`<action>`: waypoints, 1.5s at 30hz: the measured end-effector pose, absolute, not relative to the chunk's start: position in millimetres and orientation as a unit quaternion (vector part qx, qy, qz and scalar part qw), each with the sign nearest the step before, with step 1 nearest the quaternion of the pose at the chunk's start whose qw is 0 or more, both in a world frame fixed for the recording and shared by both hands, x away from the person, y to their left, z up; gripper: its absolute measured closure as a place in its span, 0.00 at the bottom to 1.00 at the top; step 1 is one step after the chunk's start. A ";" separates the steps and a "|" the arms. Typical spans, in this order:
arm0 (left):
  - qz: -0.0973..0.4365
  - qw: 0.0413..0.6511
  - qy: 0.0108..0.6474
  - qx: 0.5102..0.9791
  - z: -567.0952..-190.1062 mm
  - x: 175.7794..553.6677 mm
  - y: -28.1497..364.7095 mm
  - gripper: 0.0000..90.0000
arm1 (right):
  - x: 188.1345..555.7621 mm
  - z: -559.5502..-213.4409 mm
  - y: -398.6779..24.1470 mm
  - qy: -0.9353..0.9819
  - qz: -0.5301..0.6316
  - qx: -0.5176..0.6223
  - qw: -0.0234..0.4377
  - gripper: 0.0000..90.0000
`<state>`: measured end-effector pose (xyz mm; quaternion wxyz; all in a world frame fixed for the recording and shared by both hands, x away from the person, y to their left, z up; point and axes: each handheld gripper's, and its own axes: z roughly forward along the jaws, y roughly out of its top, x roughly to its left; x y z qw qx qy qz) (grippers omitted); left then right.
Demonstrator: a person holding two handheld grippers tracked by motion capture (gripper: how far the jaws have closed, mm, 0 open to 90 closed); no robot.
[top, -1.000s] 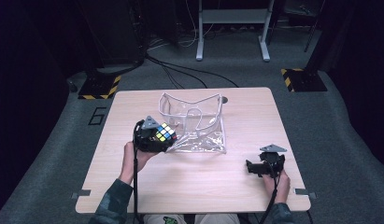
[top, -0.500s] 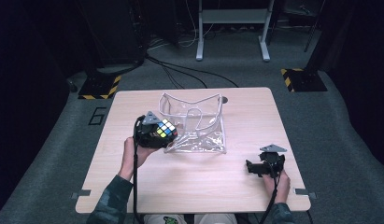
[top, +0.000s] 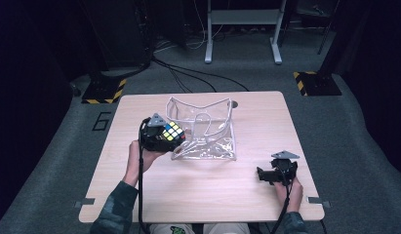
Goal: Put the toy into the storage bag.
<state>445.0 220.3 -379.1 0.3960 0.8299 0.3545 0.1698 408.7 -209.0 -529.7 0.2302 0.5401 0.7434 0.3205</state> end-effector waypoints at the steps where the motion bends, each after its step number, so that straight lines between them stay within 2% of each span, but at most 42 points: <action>1: 0.164 0.400 0.355 0.829 -378.6 445.9 220.1 0.38 | 408.7 -529.7 -209.0 0.743 0.321 0.540 0.230 0.01; 45: 0.174 0.422 0.347 0.819 -324.1 473.1 221.9 0.38 | 408.7 -529.7 -209.0 0.743 0.321 0.540 0.230 0.01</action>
